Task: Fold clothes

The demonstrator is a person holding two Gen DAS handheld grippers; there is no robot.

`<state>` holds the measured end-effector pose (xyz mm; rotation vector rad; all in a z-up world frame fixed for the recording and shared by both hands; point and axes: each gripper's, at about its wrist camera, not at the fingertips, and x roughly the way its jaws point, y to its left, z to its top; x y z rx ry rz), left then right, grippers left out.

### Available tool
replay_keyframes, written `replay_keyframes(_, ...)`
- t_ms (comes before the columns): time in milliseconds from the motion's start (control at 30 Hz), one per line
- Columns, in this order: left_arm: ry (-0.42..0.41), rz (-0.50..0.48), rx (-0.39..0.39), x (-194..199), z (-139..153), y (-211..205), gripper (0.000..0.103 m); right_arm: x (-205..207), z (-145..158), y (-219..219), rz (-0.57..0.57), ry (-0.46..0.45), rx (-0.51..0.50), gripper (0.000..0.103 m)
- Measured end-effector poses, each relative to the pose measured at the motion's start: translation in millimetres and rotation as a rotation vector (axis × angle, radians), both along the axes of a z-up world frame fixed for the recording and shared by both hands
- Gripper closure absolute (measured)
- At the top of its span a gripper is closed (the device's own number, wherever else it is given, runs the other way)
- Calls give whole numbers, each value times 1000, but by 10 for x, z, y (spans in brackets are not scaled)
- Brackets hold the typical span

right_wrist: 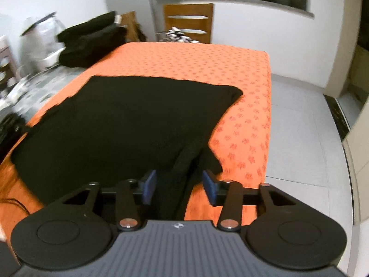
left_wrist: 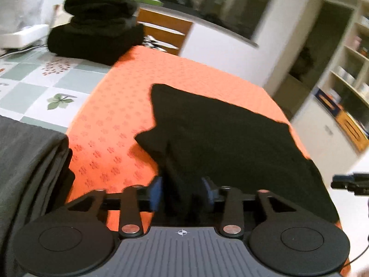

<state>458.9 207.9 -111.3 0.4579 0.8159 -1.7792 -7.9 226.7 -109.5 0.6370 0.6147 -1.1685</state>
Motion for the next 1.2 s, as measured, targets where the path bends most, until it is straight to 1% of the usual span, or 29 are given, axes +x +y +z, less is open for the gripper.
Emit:
replay_keyframes(33, -7, -28, 1, 5, 22, 56, 55, -3, -11, 86, 14, -3, 7, 47)
replay_keyframes(100, 2, -90, 20, 6, 9, 150, 45, -10, -33, 257, 41, -9, 21, 47)
replay_keyframes(167, 11, -147, 42, -6, -18, 228, 43, -16, -54, 428, 68, -14, 35, 47)
replay_keyframes(233, -29, -177, 34, -51, -41, 249, 42, -3, -88, 576, 96, -12, 46, 47)
replay_keyframes(333, -91, -223, 21, -119, -76, 278, 41, 101, -175, 676, 139, 31, 50, 48)
replay_keyframes(367, -111, -248, 16, -139, -90, 274, 39, 127, -182, 680, 153, 47, 45, 49)
replay_keyframes(433, -166, -286, 1, -169, -96, 272, 39, 178, -195, 689, 180, 80, 35, 55)
replay_keyframes(500, -221, -311, -23, -174, -87, 284, 38, 229, -209, 698, 207, 112, 25, 56)
replay_keyframes(600, -229, -338, -18, -144, -102, 311, 38, 306, -229, 712, 248, 160, 10, 58)
replay_keyframes(667, -263, -380, -12, -183, -147, 335, 38, 357, -242, 721, 276, 193, 0, 61)
replay_keyframes(700, -288, -408, -9, -219, -175, 350, 46, 382, -249, 725, 289, 209, -5, 65)
replay_keyframes(733, -315, -434, -9, -253, -196, 366, 54, 393, -229, 730, 292, 214, -12, 73)
replay_keyframes(767, -351, -452, -26, -284, -175, 393, 69, 388, -181, 735, 285, 209, -20, 79)
replay_keyframes(800, -387, -471, -43, -315, -153, 419, 85, 384, -133, 739, 278, 204, -27, 88)
replay_keyframes(833, -422, -487, -62, -344, -125, 448, 86, 380, -86, 744, 271, 199, -35, 91)
replay_keyframes(867, -443, -485, -94, -359, -57, 489, 87, 375, -38, 749, 264, 193, -43, 92)
replay_keyframes(967, -452, -452, -159, -344, 158, 609, 88, 362, 105, 763, 243, 178, -66, 93)
replay_keyframes(1100, -418, -429, -196, -319, 449, 857, 88, 292, 377, 887, 217, 148, -91, 93)
replay_keyframes(1200, -378, -402, -178, -297, 620, 1112, 88, 197, 561, 1081, 185, 89, -47, 93)
